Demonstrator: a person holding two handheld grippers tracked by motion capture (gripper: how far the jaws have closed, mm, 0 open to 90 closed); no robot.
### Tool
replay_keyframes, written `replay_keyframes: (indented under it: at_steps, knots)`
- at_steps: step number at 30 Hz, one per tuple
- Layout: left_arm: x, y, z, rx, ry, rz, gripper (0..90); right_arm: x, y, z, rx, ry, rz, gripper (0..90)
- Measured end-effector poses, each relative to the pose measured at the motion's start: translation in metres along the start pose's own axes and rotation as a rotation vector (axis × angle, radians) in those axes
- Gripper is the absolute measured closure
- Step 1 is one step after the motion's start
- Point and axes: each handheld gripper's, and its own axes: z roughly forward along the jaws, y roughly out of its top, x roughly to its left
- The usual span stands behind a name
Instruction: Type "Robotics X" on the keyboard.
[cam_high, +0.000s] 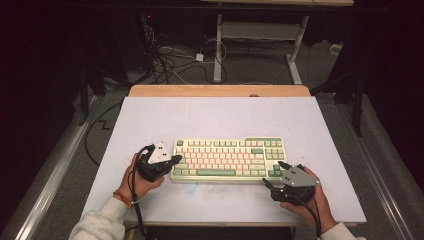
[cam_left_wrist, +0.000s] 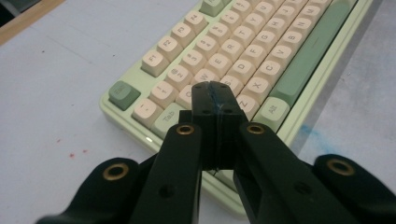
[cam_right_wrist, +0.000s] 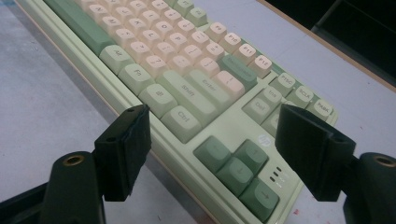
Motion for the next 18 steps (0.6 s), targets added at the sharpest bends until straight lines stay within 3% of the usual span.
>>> replay_keyframes:
  at_steps: [18]
  knots:
    - [-0.008, 0.022, 0.035, 0.060, -0.063, 0.069, 87.6, 0.000, -0.001, 0.001, 0.010, 0.006, -0.006, 27.2]
